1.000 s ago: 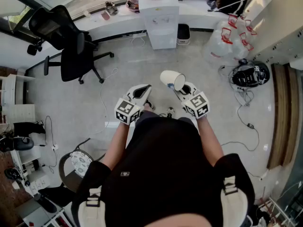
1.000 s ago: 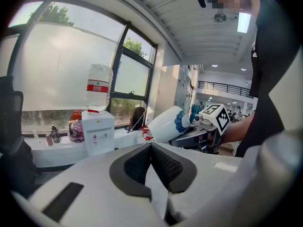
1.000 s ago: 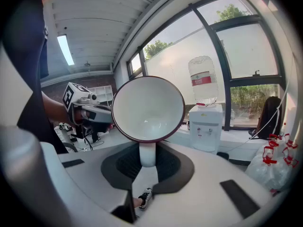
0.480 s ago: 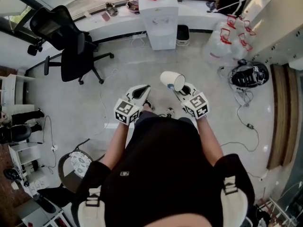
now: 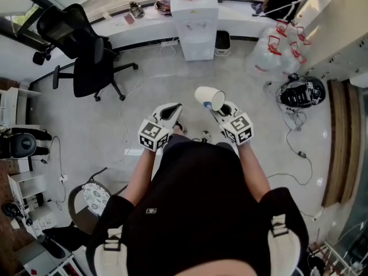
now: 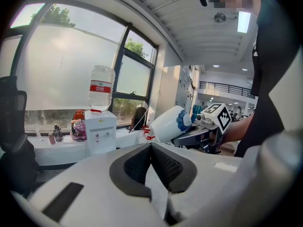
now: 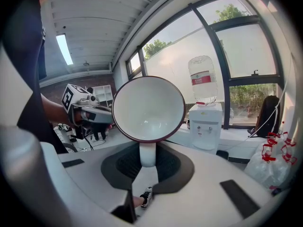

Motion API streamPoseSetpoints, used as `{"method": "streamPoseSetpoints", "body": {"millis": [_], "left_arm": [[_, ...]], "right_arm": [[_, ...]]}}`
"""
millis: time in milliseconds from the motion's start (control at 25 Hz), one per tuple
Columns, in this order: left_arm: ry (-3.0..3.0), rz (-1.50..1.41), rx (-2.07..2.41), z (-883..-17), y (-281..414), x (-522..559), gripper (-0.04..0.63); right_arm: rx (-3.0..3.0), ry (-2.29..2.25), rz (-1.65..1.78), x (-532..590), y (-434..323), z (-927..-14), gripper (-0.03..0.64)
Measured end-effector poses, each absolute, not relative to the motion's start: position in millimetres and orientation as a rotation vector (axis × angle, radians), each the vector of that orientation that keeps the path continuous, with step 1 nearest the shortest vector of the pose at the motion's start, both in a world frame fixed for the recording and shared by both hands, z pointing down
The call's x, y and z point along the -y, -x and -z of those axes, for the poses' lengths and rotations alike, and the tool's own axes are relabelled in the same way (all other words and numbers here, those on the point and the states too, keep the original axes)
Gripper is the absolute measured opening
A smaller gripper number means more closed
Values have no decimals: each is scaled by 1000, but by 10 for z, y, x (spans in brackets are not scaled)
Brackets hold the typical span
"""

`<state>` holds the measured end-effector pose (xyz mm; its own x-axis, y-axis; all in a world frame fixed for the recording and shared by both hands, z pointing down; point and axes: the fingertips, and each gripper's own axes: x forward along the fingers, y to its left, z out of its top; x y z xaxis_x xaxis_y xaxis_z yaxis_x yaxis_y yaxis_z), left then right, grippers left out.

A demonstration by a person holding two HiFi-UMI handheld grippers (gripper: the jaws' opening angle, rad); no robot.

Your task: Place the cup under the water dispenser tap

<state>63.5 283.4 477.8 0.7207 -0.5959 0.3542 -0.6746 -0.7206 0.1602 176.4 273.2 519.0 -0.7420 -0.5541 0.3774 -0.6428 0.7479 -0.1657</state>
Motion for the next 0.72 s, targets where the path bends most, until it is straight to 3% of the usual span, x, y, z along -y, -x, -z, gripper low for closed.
{"method": "streamPoseSetpoints", "body": {"millis": [720], "left_arm": [[-2615,-402,1013,-4885,-465,-2610,0]], "right_arm": [[2619,-908,-412,-2499,-1624,-5268,37]]}}
